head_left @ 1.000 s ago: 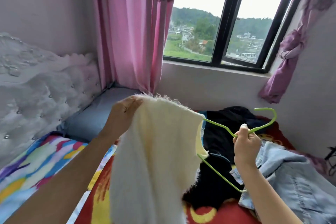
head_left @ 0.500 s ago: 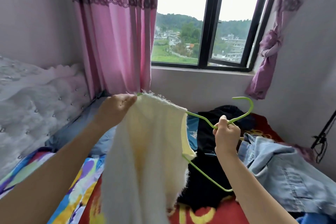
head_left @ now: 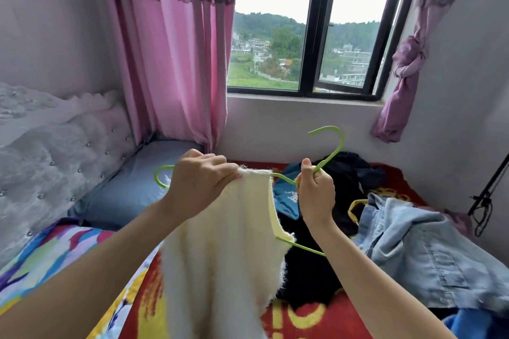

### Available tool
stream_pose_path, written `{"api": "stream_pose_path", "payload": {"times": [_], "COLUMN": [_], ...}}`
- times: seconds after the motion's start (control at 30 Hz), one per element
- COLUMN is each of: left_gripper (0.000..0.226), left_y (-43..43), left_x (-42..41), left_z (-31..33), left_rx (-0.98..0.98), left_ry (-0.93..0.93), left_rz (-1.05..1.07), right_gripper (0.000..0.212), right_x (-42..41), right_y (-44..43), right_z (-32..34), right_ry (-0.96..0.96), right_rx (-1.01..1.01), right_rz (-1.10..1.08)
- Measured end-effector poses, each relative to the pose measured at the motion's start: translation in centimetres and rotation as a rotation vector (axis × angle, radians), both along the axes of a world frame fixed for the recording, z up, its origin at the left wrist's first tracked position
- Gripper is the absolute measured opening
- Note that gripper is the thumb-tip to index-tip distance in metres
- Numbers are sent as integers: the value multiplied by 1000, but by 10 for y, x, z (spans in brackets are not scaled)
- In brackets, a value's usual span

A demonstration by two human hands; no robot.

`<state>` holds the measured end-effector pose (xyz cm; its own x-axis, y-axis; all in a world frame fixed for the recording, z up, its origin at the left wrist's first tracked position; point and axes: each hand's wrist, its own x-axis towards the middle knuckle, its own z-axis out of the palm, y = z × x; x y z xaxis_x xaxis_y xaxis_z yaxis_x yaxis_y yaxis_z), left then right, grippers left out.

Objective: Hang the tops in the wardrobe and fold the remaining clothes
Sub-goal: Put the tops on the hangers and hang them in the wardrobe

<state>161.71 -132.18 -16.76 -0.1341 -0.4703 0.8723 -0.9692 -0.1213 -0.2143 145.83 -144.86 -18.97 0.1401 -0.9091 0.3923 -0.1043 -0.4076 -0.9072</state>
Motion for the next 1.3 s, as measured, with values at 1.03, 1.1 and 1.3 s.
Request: {"api": "stream_pose_path", "payload": {"times": [1.03, 1.1, 1.3], "left_gripper": [63, 32, 8], "left_y": [49, 51, 49], "left_x": [6, 17, 24], "left_z": [-98, -80, -9], "left_rx": [47, -52, 38], "left_ry": [1525, 1525, 1311], "left_rz": [-401, -352, -388], "right_gripper": [49, 49, 56], "right_x": [-7, -18, -40], "right_y": [-62, -71, -72], "right_z": [75, 72, 51], "right_ry": [199, 204, 225], "right_rx": [-272, -261, -294], "right_rz": [-97, -124, -152]}}
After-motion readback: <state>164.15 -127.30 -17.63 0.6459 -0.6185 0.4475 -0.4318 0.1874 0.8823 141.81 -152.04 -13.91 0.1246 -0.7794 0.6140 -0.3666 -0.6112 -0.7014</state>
